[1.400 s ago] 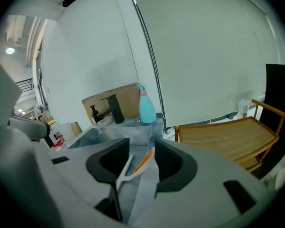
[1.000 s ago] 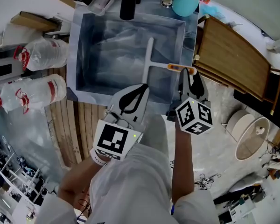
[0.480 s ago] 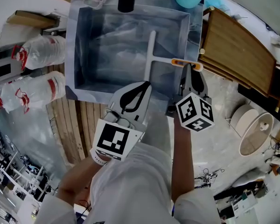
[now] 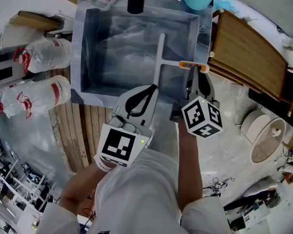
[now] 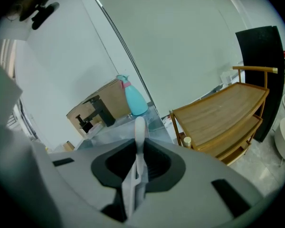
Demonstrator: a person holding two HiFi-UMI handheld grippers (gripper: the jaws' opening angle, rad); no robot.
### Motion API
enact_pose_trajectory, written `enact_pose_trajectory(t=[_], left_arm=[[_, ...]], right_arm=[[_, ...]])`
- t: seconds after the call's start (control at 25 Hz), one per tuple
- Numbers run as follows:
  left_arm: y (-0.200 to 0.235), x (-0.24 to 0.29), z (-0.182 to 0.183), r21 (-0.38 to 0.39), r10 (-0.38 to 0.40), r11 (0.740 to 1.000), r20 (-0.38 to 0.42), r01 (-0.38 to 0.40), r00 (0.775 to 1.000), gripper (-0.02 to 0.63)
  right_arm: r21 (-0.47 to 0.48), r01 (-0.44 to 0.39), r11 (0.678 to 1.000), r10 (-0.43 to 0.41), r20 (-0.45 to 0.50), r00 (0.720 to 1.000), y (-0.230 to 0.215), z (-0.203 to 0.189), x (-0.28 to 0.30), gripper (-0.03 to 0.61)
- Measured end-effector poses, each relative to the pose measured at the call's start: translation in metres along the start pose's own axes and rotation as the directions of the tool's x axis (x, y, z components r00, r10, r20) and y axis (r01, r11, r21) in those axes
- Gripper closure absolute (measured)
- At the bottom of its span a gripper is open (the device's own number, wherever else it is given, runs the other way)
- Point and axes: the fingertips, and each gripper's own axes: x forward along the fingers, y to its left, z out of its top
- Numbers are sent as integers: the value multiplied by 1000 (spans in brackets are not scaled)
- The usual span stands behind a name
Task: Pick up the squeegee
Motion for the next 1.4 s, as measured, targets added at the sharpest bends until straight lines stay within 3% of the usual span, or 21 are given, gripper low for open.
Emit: enact_pose_trajectory(t=[0.32, 0.64, 1.08, 1.4], left_arm=[[4, -22, 15, -2, 33, 999, 46, -33, 998, 609], [3, -56, 39, -12, 72, 997, 111, -71, 991, 609], [1, -117, 80, -13, 136, 991, 215, -136, 967, 609], [-14, -160, 111, 9, 164, 985, 294, -174, 941, 609]], right_arm=[[-173, -40, 984, 41, 4, 999, 30, 19, -17, 535], [-332, -115, 936, 130, 24, 991, 68, 56, -51, 537], [-416, -210, 885, 268, 85, 960, 116, 115, -125, 537], [-458, -229, 859, 324, 140, 935, 134, 152, -178, 535]])
